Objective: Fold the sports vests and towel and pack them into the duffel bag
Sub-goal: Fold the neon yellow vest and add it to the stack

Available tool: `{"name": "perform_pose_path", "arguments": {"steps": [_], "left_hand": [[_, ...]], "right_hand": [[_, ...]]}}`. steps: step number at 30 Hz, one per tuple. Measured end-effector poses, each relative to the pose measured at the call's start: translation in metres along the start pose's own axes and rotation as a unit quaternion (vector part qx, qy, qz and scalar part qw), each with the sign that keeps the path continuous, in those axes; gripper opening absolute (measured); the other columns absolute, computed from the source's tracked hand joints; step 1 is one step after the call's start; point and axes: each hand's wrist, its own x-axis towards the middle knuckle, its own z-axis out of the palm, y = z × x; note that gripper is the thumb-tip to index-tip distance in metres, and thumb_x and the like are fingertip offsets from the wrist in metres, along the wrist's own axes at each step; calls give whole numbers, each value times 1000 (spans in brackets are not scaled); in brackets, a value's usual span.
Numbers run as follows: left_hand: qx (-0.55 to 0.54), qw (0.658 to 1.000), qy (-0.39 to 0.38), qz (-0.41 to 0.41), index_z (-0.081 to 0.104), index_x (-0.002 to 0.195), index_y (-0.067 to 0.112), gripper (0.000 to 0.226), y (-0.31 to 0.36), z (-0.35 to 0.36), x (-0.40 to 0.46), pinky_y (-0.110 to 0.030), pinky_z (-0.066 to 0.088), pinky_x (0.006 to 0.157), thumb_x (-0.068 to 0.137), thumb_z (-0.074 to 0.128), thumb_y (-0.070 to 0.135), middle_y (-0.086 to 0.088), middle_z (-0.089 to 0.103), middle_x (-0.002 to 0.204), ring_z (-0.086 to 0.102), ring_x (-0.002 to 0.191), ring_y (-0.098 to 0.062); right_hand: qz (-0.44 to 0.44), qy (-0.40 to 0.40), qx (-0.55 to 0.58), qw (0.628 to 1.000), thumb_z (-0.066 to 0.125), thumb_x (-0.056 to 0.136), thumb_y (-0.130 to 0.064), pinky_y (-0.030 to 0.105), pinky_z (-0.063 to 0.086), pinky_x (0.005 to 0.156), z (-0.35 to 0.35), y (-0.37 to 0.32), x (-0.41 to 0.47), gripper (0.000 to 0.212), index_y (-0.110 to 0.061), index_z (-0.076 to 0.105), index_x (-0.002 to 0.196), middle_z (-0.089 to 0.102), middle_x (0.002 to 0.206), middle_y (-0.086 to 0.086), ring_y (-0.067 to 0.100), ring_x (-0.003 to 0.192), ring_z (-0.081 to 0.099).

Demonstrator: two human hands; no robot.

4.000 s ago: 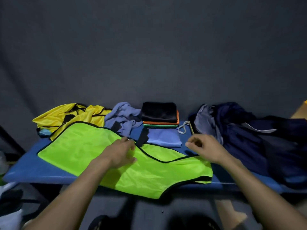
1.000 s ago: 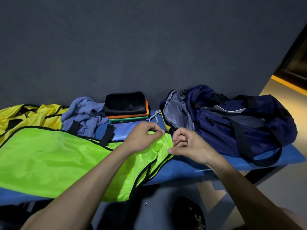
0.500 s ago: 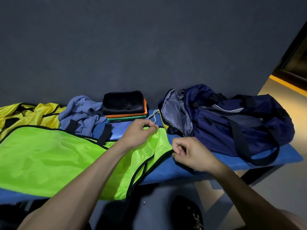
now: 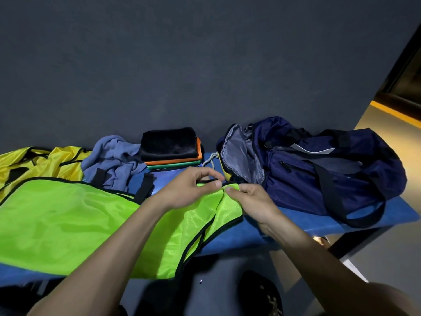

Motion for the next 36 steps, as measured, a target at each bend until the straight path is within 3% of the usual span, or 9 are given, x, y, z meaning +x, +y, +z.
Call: {"name": "perform_pose_path", "arguments": {"steps": [3, 6, 10, 18, 23, 25, 28, 33, 36], "left_hand": [[11, 998, -23, 65, 71, 119, 23, 22, 10, -9, -6, -33, 50, 75, 97, 69, 24, 2, 69, 83, 64, 79, -21], [-125, 982, -82, 111, 65, 124, 9, 26, 23, -14, -8, -19, 36, 63, 99, 62, 7, 5, 49, 71, 41, 66, -10], [-123, 983, -90, 98, 65, 125, 6, 26, 12, 1, 7, -20, 36, 67, 100, 59, 2, -5, 49, 77, 40, 71, -13], [-91, 993, 25, 75, 69, 111, 18, 18, -12, 15, 25, -31, 43, 75, 93, 70, 22, 12, 63, 83, 53, 79, -14], [-83, 992, 46, 79, 69, 104, 23, 13, -16, 24, 31, -26, 45, 79, 95, 70, 14, 14, 63, 83, 58, 81, -6], [-73, 993, 49, 83, 69, 104, 22, 11, -15, 28, 32, -29, 46, 77, 94, 71, 17, 9, 64, 84, 58, 81, -9], [-49, 993, 55, 91, 69, 107, 21, 13, -16, 36, 33, -30, 47, 77, 93, 70, 23, 2, 66, 90, 59, 82, -8], [74, 995, 4, 72, 63, 123, 25, 24, -33, 23, 24, -25, 45, 72, 99, 66, 25, 18, 59, 86, 55, 75, -5], [137, 990, -13, 38, 59, 127, 26, 24, -46, 9, 14, -26, 41, 68, 102, 61, 27, 13, 55, 84, 50, 72, -6]], "right_hand": [[-25, 24, 18, 999, 66, 98, -16, 26, 52, 61, -2, 3, 2, 14, -8, 75, 91, 76, 78, 8, 14, 65, 68], [-55, 16, 35, 998, 63, 100, -10, 22, 53, 60, 1, 3, 0, 12, -5, 74, 97, 77, 83, 8, 12, 68, 70], [-96, 4, 44, 994, 61, 100, -10, 23, 55, 63, 5, 1, -4, 15, -3, 74, 106, 78, 92, 14, 15, 75, 71], [-78, 9, 57, 995, 63, 100, -22, 21, 50, 60, -1, 0, -7, 22, -9, 76, 87, 75, 78, 4, 9, 67, 66], [-88, 39, 8, 995, 57, 92, -65, 29, 40, 69, 0, 0, -8, 66, 0, 67, 90, 73, 78, 10, 13, 72, 54], [-84, 70, -31, 994, 50, 101, -54, 24, 37, 60, -1, 1, -7, 51, -11, 69, 81, 63, 62, -7, 4, 62, 51], [-115, 81, -62, 988, 62, 96, -50, 34, 23, 56, -2, 5, -8, 63, 11, 53, 83, 35, 67, 9, 18, 61, 31], [-83, 107, -82, 987, 57, 99, -43, 37, 37, 65, -13, 16, -2, 51, 6, 57, 88, 53, 72, 9, 20, 67, 48], [-80, 145, -94, 982, 53, 103, -38, 35, 34, 64, -21, 21, 1, 44, -1, 49, 78, 45, 70, 7, 18, 65, 42]]}}
